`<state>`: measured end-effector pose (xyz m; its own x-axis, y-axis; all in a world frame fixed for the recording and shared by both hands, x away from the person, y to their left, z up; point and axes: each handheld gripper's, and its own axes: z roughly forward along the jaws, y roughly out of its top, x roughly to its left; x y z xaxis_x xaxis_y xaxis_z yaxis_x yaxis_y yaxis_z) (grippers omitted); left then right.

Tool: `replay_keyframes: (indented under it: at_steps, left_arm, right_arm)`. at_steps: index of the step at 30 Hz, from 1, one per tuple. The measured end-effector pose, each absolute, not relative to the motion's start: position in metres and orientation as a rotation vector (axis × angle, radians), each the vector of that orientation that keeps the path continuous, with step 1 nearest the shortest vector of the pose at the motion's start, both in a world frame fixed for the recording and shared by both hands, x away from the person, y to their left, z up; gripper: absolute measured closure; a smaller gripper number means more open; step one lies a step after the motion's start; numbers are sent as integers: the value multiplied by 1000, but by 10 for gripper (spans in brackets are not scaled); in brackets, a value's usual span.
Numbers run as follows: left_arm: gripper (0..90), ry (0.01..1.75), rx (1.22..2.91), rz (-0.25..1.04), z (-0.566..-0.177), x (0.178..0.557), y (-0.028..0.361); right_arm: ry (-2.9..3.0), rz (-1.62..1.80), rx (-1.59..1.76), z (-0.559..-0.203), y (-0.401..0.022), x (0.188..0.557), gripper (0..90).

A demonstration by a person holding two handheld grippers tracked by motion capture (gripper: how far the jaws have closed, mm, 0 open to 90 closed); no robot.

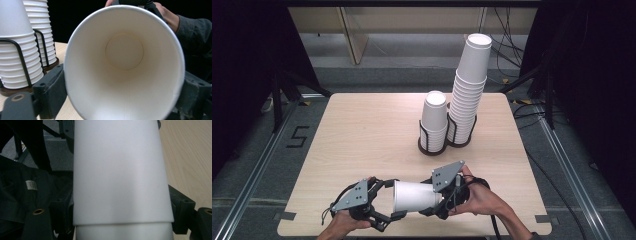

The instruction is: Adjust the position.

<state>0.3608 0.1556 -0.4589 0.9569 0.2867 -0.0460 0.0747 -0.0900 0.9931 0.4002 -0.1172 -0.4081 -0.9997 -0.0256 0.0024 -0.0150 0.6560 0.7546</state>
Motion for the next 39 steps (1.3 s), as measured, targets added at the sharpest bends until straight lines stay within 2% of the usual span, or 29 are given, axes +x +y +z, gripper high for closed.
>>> replay_keyframes:
  at_steps: [15, 19, 39]
  left_arm:
    - [163, 257, 1659, 170, -459, 361, 156]
    - [166, 290, 1696, 187, -458, 360, 156]
    - [166, 360, 1811, 217, -449, 358, 154]
  right_arm:
    - [-2860, -1268, 11, -410, -116, 400, 229]
    - [-2884, -1268, -38, -410, -115, 400, 159]
    - [-3179, -1081, 32, -410, -95, 382, 183]
